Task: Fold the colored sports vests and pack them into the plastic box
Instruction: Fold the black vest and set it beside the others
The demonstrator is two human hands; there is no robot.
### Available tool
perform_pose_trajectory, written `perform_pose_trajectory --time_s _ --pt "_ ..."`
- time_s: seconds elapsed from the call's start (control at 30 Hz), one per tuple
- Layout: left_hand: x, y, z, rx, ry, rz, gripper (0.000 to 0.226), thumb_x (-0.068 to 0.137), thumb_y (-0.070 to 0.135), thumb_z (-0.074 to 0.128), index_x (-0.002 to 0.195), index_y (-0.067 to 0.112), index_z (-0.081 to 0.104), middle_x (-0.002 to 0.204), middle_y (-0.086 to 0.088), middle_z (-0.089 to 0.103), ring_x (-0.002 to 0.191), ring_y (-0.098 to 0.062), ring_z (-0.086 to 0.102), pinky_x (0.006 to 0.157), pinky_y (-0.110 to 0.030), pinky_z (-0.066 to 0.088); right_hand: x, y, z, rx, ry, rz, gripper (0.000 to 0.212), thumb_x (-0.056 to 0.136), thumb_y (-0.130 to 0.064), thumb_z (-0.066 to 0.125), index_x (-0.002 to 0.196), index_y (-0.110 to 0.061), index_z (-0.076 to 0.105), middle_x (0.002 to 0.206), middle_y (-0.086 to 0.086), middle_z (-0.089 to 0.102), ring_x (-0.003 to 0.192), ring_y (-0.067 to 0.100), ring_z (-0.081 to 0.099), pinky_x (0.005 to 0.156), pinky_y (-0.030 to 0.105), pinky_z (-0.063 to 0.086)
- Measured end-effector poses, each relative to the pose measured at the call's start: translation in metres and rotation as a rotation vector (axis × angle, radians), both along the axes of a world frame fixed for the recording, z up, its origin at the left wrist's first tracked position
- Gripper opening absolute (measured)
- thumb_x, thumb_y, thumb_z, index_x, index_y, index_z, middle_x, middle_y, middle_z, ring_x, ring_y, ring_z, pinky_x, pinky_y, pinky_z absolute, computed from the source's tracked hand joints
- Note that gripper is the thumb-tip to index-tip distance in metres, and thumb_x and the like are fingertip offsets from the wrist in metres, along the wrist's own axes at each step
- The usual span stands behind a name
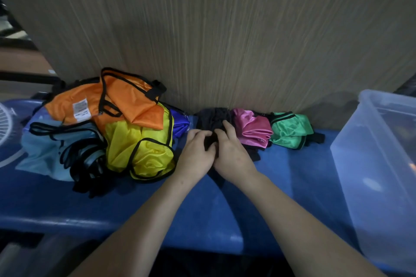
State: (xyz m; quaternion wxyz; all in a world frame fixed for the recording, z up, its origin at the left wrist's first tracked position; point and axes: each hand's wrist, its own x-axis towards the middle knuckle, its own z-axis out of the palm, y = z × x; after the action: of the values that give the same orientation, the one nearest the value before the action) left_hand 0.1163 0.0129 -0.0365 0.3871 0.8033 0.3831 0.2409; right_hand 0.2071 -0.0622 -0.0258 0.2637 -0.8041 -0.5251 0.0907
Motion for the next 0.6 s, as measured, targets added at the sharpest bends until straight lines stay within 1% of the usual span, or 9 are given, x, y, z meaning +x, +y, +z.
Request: perform_pose_trajectory --time_s 0.1,0.13,0.23,0.3,0.37,0.43,0.5,0.53,0.6 --pt "0.008 0.002 0.001 -0.036 0.029 0.006 0.038 0.098 0.028 0.056 0.135 0.018 0.055 0.139 0.004 0.04 0.122 -0.015 0.052 0.103 -0.029 0.041 0.003 0.0 -0.005 -0.03 -0.004 0.012 0.062 0.093 -0.009 0.053 0.151 -0.004 0.032 0.166 0.015 0.002 0.149 0.032 0.025 0.115 0.041 0.036" --pt "0.009 0.002 0.001 -0.037 0.043 0.002 0.04 0.098 0.029 0.056 0.137 0.019 0.054 0.142 0.004 0.038 0.123 -0.015 0.051 0.104 -0.028 0.041 0.004 0.0 -0.006 -0.036 -0.004 0.015 0.065 0.093 -0.009 0.054 0.153 -0.004 0.03 0.166 0.014 0.0 0.15 0.032 0.024 0.115 0.041 0.036" --pt "0.01 0.001 0.0 -0.031 0.06 -0.028 0.046 0.099 0.032 0.056 0.143 0.019 0.048 0.146 0.006 0.033 0.124 -0.009 0.047 0.096 -0.02 0.034 0.007 -0.001 -0.006 -0.034 0.008 0.008 0.068 0.092 -0.007 0.054 0.154 -0.006 0.027 0.167 0.011 -0.004 0.15 0.03 0.025 0.115 0.036 0.036" --pt "0.009 0.0 0.001 -0.029 0.046 -0.042 0.046 0.099 0.031 0.056 0.143 0.019 0.048 0.144 0.007 0.034 0.12 -0.007 0.047 0.095 -0.02 0.033 0.006 -0.003 -0.004 -0.026 0.017 0.009 0.069 0.091 -0.006 0.054 0.155 -0.007 0.028 0.167 0.011 -0.005 0.149 0.03 0.027 0.113 0.034 0.037" --pt "0.006 -0.002 0.001 -0.004 0.025 -0.039 0.045 0.098 0.027 0.057 0.141 0.019 0.049 0.142 0.005 0.038 0.123 -0.01 0.049 0.098 -0.02 0.034 0.003 -0.006 -0.003 -0.016 0.02 0.012 0.068 0.091 -0.007 0.054 0.154 -0.008 0.028 0.167 0.011 -0.005 0.148 0.031 0.029 0.111 0.037 0.039" --pt "0.001 -0.005 0.001 0.03 0.016 -0.025 0.041 0.097 0.024 0.057 0.138 0.019 0.052 0.14 0.004 0.041 0.125 -0.012 0.049 0.098 -0.018 0.034 -0.002 -0.009 -0.001 -0.009 0.021 0.013 0.065 0.093 -0.009 0.052 0.153 -0.01 0.03 0.167 0.01 -0.004 0.146 0.032 0.032 0.109 0.042 0.043" --pt "-0.007 -0.005 0.003 0.06 0.008 -0.019 0.037 0.096 0.022 0.058 0.133 0.019 0.055 0.137 0.004 0.044 0.124 -0.011 0.05 0.096 -0.016 0.033 -0.006 -0.012 0.003 -0.009 0.014 0.012 0.061 0.093 -0.011 0.053 0.15 -0.012 0.033 0.166 0.01 0.001 0.145 0.034 0.033 0.106 0.046 0.044" --pt "-0.011 -0.005 0.004 0.081 0.002 -0.021 0.035 0.096 0.021 0.059 0.13 0.019 0.056 0.135 0.004 0.046 0.123 -0.012 0.051 0.097 -0.017 0.035 -0.008 -0.014 0.004 -0.003 0.001 0.012 0.058 0.092 -0.012 0.054 0.148 -0.013 0.037 0.165 0.011 0.006 0.144 0.034 0.035 0.105 0.047 0.045" --pt "-0.02 -0.001 0.006 0.146 -0.019 -0.021 0.031 0.093 0.02 0.062 0.124 0.02 0.06 0.129 0.004 0.049 0.12 -0.014 0.054 0.101 -0.026 0.042 -0.011 -0.019 0.009 0.026 -0.062 0.013 0.05 0.091 -0.017 0.057 0.14 -0.014 0.046 0.157 0.008 0.025 0.134 0.031 0.046 0.097 0.045 0.05"
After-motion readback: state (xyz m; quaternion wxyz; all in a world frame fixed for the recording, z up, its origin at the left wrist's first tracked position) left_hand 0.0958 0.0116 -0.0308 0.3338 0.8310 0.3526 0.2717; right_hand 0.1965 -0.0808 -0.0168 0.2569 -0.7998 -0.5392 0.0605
